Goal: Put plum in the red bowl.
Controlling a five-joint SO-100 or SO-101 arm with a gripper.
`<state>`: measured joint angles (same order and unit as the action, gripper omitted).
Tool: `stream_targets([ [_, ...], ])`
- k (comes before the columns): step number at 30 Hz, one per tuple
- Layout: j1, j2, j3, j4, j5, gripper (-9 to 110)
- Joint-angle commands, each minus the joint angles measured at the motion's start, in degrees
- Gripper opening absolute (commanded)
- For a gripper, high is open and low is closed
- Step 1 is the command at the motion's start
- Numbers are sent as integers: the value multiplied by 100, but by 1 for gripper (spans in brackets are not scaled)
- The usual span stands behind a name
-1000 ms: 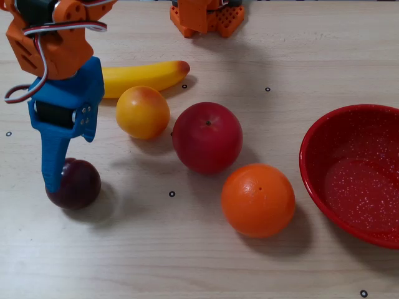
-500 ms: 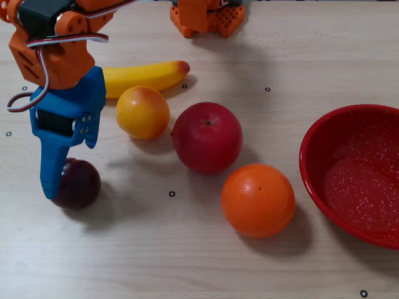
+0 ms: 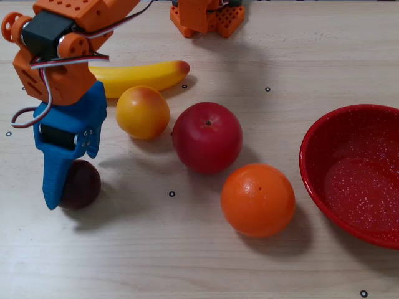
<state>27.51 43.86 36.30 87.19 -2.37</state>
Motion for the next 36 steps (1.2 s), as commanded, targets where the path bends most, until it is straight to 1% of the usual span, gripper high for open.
stream_targets([
  [1, -141, 343, -598, -202, 70, 43],
  [21, -290, 123, -712, -554, -26, 43],
  [36, -334, 44, -721, -589, -114, 43],
])
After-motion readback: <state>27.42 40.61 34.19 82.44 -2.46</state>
